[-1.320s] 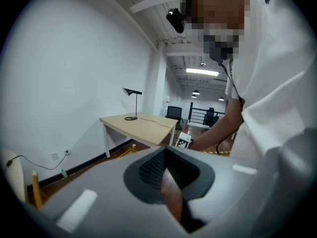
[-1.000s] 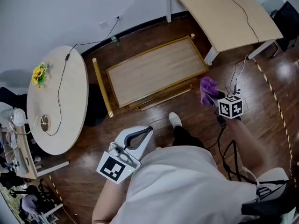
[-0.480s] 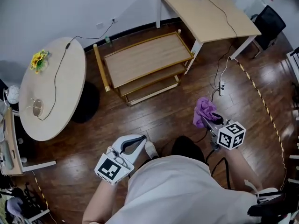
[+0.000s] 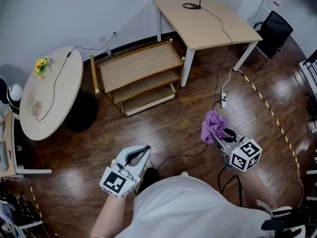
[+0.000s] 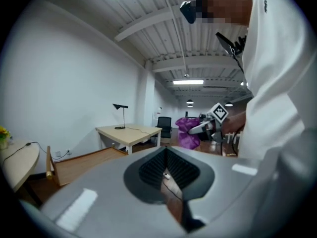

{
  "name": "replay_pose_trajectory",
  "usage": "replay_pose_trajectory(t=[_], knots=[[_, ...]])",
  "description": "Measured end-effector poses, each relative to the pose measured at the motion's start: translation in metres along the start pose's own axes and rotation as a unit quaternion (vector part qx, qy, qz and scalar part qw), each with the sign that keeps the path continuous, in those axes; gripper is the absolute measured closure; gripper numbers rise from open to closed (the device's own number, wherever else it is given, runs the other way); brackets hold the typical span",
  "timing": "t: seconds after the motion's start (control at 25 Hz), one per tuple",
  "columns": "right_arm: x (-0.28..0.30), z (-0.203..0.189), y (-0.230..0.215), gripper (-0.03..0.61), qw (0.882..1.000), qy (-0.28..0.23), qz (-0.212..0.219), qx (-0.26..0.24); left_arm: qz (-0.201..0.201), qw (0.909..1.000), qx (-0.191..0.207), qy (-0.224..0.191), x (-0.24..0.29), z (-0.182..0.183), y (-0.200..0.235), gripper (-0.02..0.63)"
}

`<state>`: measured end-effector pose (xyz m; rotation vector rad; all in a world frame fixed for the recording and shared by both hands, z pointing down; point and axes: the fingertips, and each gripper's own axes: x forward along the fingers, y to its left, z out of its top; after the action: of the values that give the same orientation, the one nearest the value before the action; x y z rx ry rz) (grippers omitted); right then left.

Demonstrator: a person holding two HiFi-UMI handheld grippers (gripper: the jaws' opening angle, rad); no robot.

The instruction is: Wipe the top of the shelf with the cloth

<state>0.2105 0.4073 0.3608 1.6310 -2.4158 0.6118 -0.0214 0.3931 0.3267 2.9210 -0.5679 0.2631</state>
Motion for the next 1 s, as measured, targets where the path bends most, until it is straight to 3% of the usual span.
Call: replay_pose_trajectory(t=[0.4,0.6,1.0], knots=[[-0.116,-0.038,-0.020,0.477,0.999,-0.025,-0.008,0.026,-0.034,0.9990,0.009,0.028,0.023,-0.005,-0.128,0.595],[-0.128,-0.028,-0.015,0.477,0.998,-0.051,-0.007,0.028,-0.043,0.9988,0.021,0.013,0.028,0.013,-0.139,0.595],[-0.138,-0.046,0.014,0.477,0.999,-0.040,0.031,0.010,-0.036,0.9990,0.020,0.015,0.017,-0.002,-0.171,0.595]])
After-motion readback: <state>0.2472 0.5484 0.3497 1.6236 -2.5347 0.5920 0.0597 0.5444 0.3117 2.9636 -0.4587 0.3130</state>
